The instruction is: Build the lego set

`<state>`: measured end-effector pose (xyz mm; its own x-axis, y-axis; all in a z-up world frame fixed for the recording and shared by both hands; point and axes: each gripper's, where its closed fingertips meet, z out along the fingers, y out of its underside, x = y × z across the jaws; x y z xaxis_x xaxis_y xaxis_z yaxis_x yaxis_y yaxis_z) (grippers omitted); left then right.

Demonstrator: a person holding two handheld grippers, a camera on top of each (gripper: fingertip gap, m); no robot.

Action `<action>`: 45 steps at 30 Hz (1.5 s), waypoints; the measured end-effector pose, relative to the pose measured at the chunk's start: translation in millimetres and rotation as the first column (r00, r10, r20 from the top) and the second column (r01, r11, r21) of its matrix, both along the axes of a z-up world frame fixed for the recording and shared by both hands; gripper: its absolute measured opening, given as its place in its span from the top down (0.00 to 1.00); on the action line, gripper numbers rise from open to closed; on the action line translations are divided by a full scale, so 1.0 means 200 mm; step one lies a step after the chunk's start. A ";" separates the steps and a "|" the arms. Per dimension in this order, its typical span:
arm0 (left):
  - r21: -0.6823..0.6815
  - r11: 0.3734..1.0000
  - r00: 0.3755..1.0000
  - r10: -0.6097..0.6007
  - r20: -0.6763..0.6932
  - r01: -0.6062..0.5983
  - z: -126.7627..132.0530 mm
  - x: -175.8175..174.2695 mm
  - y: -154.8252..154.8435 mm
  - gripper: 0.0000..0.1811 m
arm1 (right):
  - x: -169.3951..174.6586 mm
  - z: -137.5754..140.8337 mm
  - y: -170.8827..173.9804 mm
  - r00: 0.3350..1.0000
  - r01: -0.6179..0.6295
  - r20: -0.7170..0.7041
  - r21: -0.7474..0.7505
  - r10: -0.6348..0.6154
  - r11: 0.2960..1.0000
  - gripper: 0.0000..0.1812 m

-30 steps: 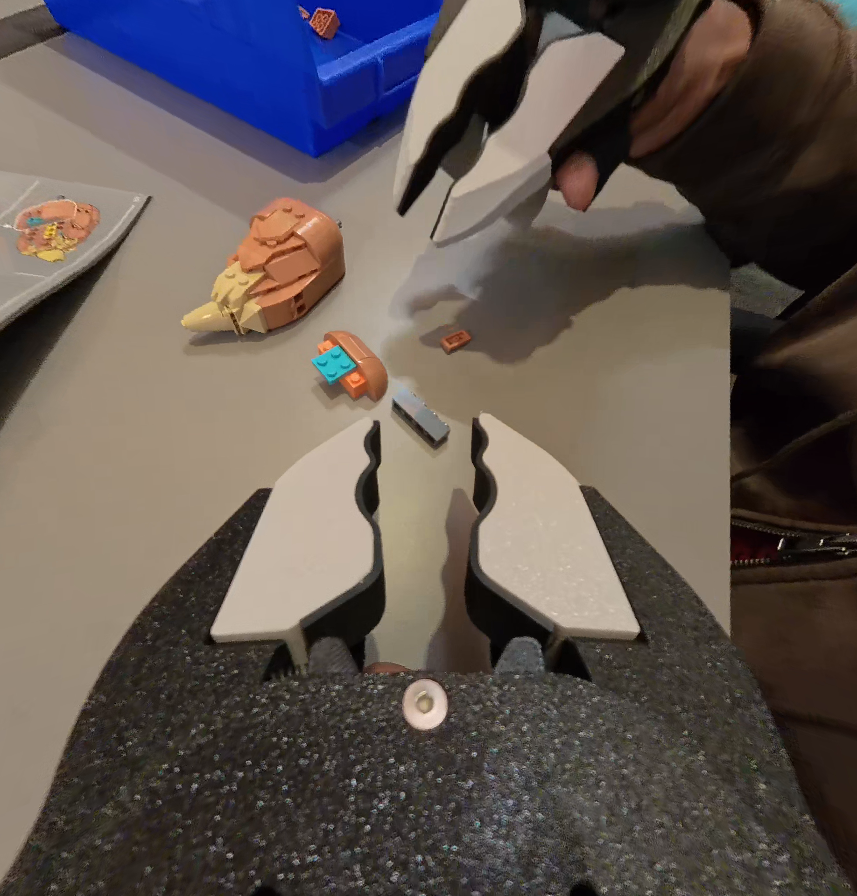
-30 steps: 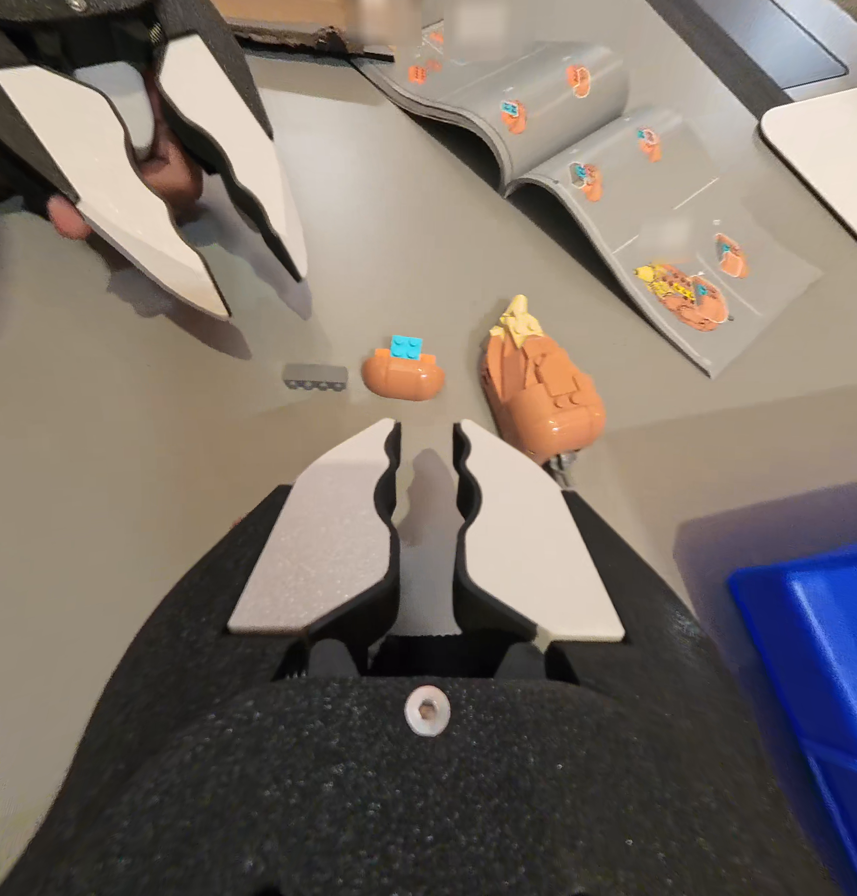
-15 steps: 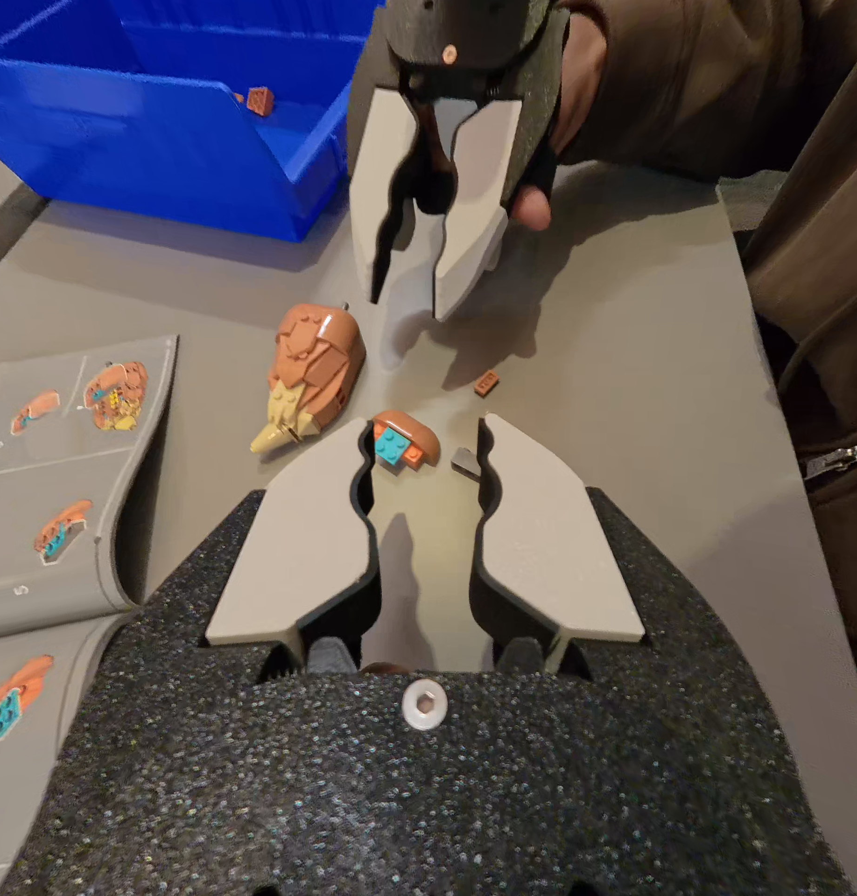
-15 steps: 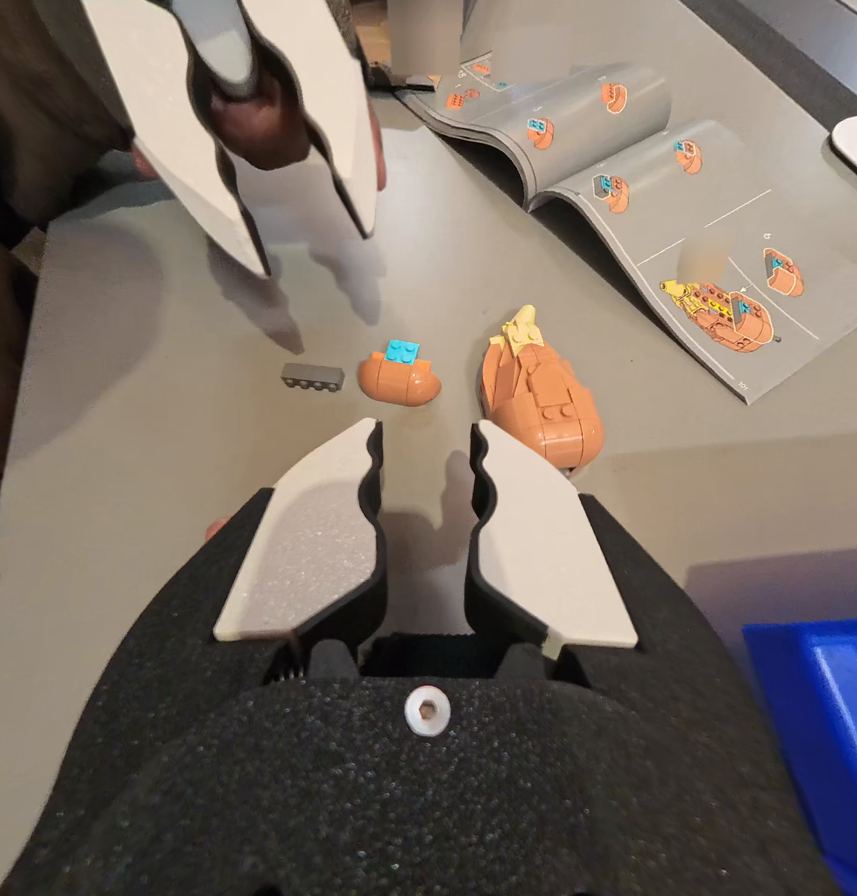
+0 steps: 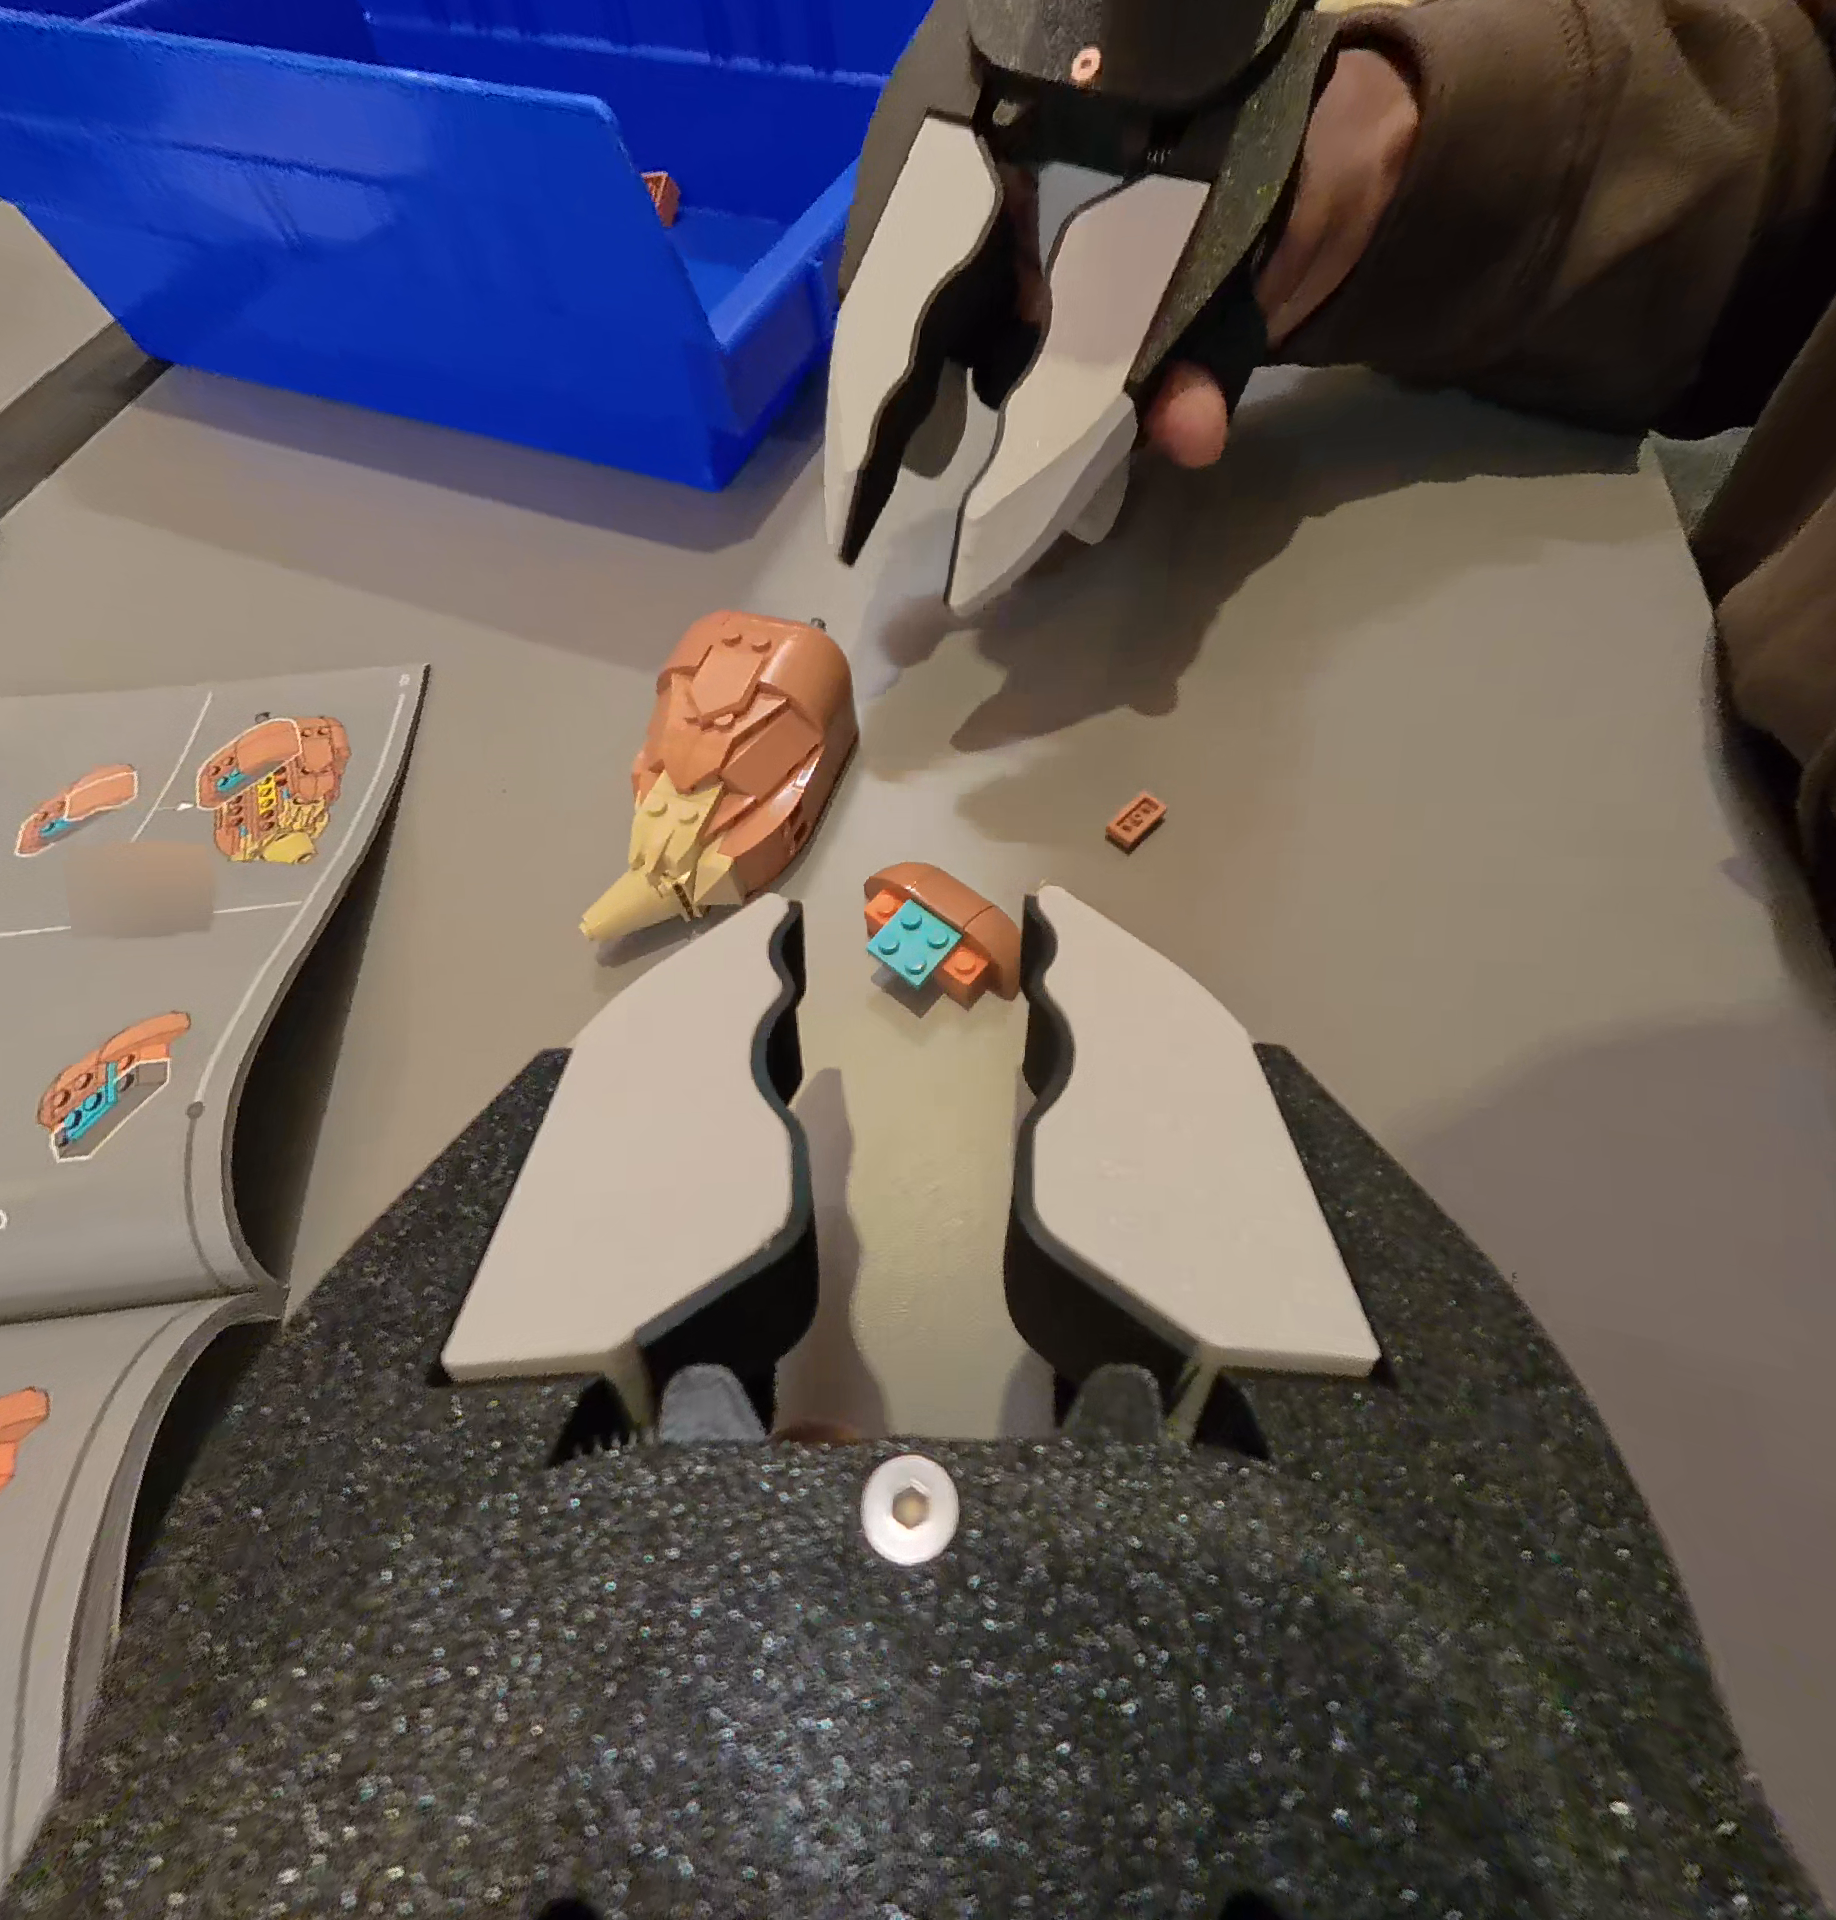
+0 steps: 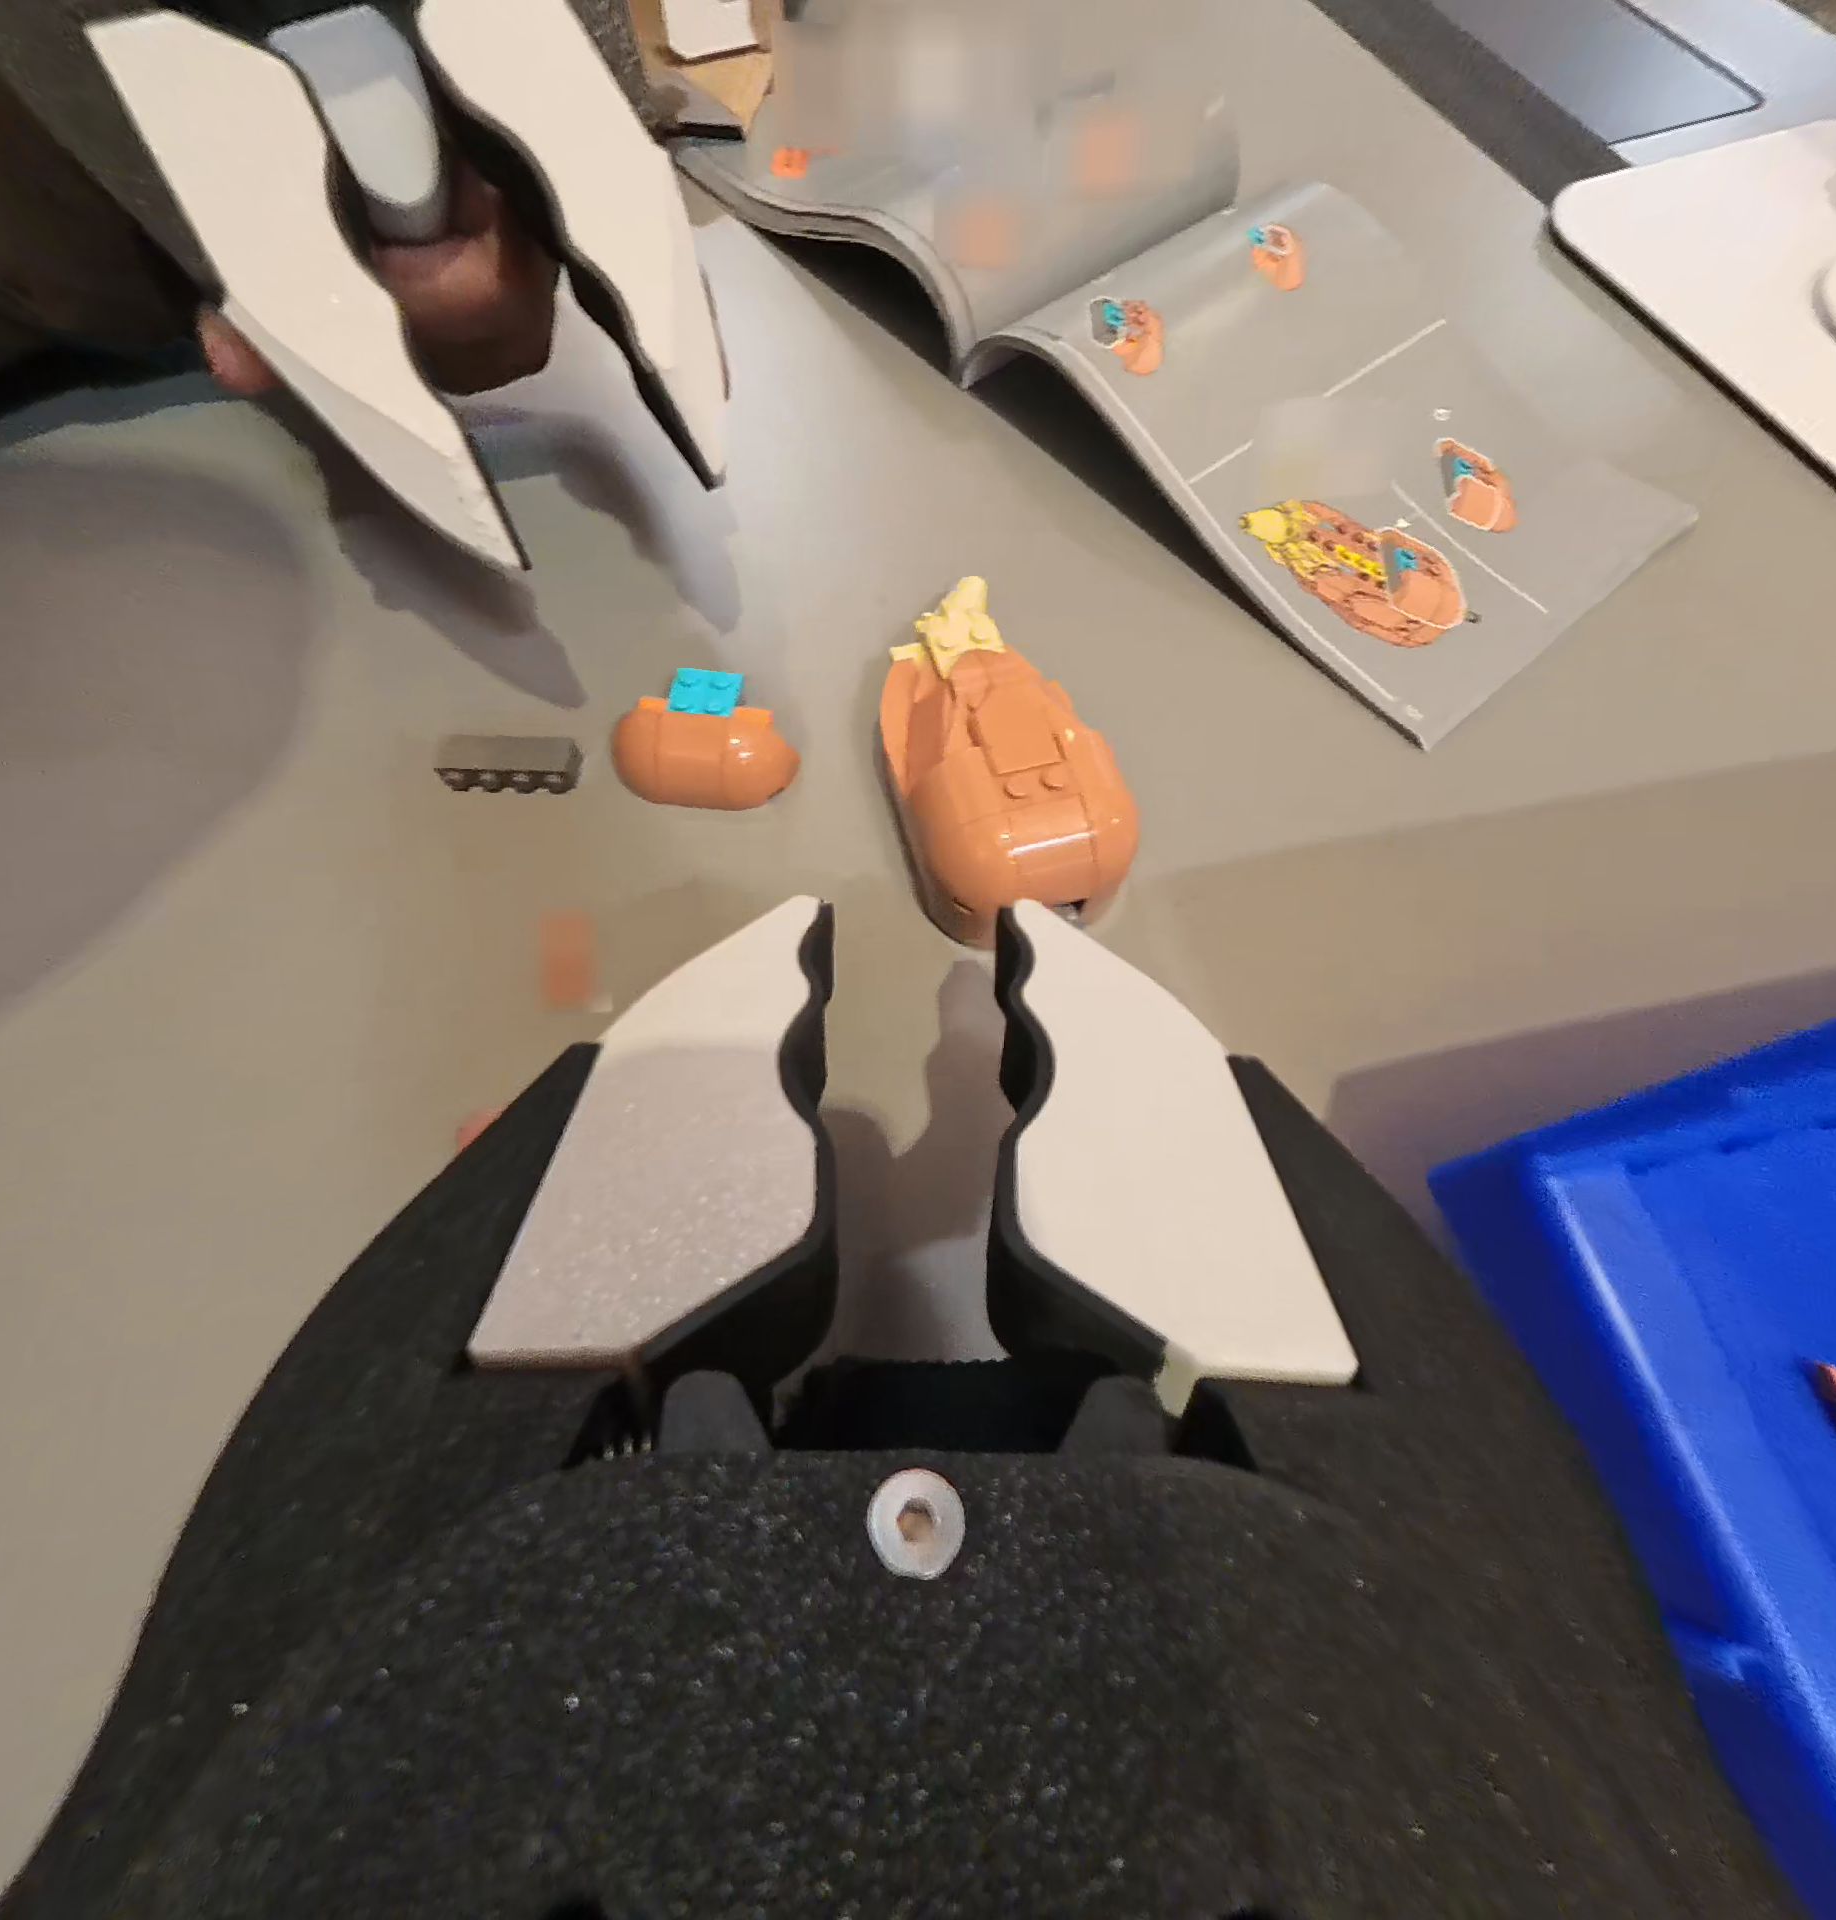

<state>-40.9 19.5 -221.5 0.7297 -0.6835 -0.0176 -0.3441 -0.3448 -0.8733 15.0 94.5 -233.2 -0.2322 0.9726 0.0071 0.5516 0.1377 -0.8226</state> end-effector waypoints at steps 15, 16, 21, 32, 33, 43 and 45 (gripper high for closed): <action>-0.040 0.999 1.000 0.010 0.011 -0.009 -0.05 -0.02 -0.01 0.78 | 0.02 -0.04 0.03 1.000 0.022 0.016 -0.021 -0.021 1.000 0.84; -0.041 0.999 1.000 0.008 0.011 -0.008 -0.05 -0.02 -0.01 0.78 | 0.02 -0.04 0.03 1.000 0.020 0.016 -0.023 -0.019 1.000 0.84; -0.046 0.999 1.000 0.003 0.009 -0.002 -0.06 -0.01 -0.01 0.78 | 0.02 -0.05 0.01 1.000 0.008 0.023 -0.026 -0.008 1.000 0.84; -0.054 0.999 1.000 -0.007 0.002 0.007 -0.07 -0.01 -0.02 0.78 | 0.02 -0.06 -0.01 0.999 -0.010 0.034 -0.031 0.011 0.999 0.84; -0.054 0.999 1.000 -0.006 0.001 0.007 -0.07 -0.01 -0.02 0.78 | 0.02 -0.06 -0.01 0.999 -0.012 0.035 -0.031 0.013 0.999 0.84; -0.055 0.998 1.000 -0.008 0.001 0.008 -0.07 -0.01 -0.02 0.78 | 0.02 -0.06 -0.04 0.999 -0.028 0.042 -0.035 0.029 0.999 0.84; -0.056 0.998 1.000 -0.008 0.000 0.008 -0.07 -0.01 -0.02 0.78 | 0.02 -0.07 -0.04 0.999 -0.030 0.044 -0.035 0.032 0.999 0.84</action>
<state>-42.9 15.5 -235.2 0.7243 -0.6892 0.0208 -0.3470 -0.3904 -0.8527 19.6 86.8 -246.5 -0.2615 0.9645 -0.0369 0.5841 0.1277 -0.8016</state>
